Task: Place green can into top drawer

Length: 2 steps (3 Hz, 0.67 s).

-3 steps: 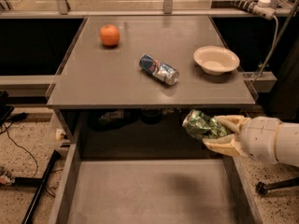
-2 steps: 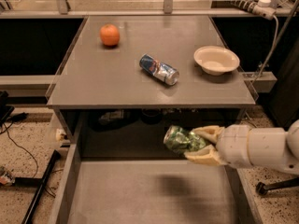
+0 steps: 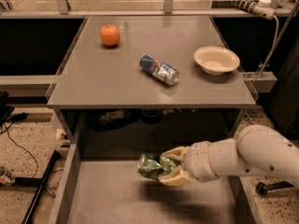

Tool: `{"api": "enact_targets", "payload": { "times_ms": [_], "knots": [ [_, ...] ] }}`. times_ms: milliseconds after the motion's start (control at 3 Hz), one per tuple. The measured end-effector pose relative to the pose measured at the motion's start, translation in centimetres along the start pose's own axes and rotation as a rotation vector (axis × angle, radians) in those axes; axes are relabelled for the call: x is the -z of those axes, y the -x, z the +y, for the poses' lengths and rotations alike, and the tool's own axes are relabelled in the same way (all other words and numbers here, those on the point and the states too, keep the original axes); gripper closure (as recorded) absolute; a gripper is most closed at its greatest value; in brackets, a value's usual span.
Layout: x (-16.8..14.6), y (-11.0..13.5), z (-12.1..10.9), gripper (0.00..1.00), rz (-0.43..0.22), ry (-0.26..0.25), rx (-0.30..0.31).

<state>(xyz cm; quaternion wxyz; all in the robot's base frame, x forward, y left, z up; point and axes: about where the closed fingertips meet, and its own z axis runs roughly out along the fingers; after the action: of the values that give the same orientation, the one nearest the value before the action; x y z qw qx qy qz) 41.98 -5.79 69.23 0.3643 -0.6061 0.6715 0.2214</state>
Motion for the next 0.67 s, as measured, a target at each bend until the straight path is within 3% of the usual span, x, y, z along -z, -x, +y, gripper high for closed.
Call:
{"api": "enact_targets", "payload": {
  "times_ms": [333,667],
  "knots": [
    [-2.8,-1.2,1.3,1.0,0.041,0.039,0.005],
    [-4.7,-4.2,0.7,1.0,0.108,-0.035,-0.03]
  ]
}}
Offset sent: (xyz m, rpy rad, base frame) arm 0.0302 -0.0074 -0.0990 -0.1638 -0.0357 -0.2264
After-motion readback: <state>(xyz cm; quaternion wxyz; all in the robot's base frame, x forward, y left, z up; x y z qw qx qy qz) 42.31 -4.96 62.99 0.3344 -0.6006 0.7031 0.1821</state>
